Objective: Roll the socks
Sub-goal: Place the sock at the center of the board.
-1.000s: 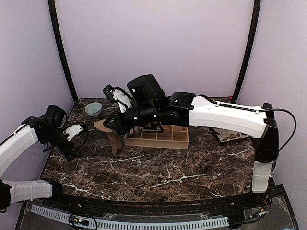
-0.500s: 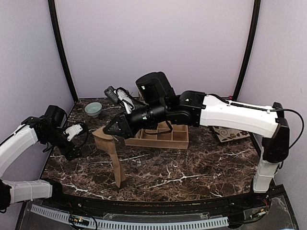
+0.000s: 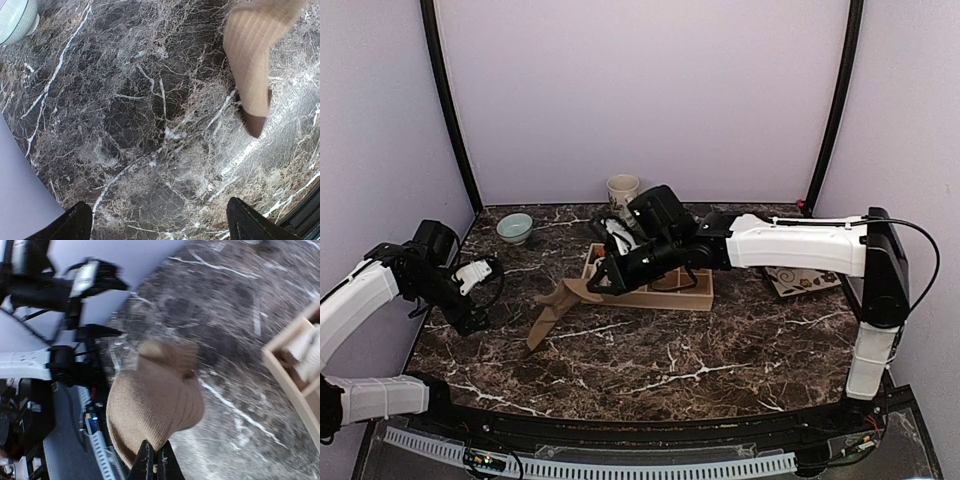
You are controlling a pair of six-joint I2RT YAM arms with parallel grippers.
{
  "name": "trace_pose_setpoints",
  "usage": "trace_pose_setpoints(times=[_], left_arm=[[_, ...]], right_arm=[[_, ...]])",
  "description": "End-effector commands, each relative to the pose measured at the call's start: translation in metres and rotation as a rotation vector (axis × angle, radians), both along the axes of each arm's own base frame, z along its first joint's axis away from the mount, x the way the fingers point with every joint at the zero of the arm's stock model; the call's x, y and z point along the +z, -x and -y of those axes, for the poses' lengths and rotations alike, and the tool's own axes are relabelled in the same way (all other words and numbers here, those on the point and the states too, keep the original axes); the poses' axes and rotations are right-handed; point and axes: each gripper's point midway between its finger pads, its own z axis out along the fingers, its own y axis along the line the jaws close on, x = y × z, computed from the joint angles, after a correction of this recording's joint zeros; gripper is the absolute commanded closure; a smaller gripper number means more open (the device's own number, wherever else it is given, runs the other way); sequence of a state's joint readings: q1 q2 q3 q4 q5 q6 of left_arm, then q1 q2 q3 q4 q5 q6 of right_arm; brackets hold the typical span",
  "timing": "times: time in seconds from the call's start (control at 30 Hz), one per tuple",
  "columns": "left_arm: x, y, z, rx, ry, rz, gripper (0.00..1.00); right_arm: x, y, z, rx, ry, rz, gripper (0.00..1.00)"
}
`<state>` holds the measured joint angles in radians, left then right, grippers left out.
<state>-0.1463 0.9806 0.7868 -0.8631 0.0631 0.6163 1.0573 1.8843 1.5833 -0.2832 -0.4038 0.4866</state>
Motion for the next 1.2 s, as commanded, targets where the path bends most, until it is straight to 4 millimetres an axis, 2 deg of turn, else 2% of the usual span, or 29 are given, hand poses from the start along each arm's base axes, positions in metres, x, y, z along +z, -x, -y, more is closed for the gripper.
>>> trace_pose_setpoints(times=[0.0,0.1,0.17,0.33,0.5,0.6,0.63,0.77,0.9,1.03,1.17], left_arm=[[0.010,-0.004,0.002,0.001,0.020,0.010,0.04],[0.012,-0.005,0.005,-0.009,0.032,0.007,0.04],[0.012,-0.005,0.008,-0.023,0.045,0.004,0.05],[0.005,-0.011,0.016,-0.053,0.073,-0.034,0.08],[-0.006,-0.028,0.029,-0.088,0.089,-0.067,0.13],[-0.010,-0.038,0.041,-0.119,0.090,-0.085,0.13],[-0.012,-0.040,0.047,-0.136,0.084,-0.088,0.10],[-0.030,-0.037,0.066,-0.222,0.033,-0.093,0.04],[-0.041,-0.035,0.077,-0.241,0.038,-0.150,0.06],[-0.033,-0.036,0.077,-0.233,0.045,-0.154,0.09],[-0.019,-0.030,0.069,-0.225,0.029,-0.081,0.03]], right_arm=[[-0.050,-0.041,0.035,-0.161,0.114,-0.033,1.00],[-0.089,-0.050,0.045,-0.180,0.252,-0.019,1.00],[-0.099,-0.057,0.046,-0.188,0.299,-0.001,1.00],[-0.101,-0.073,0.052,-0.235,0.331,0.038,1.00],[-0.096,-0.071,0.056,-0.227,0.318,0.022,1.00],[-0.076,-0.059,0.048,-0.208,0.204,-0.032,1.00],[-0.069,-0.056,0.045,-0.201,0.168,-0.046,1.00],[-0.053,-0.054,0.042,-0.204,0.129,-0.062,1.00],[-0.034,-0.050,0.038,-0.193,0.057,-0.084,1.00],[-0.005,-0.042,0.037,-0.175,-0.023,-0.098,1.00],[0.039,-0.033,0.040,-0.149,-0.108,-0.089,1.00]])
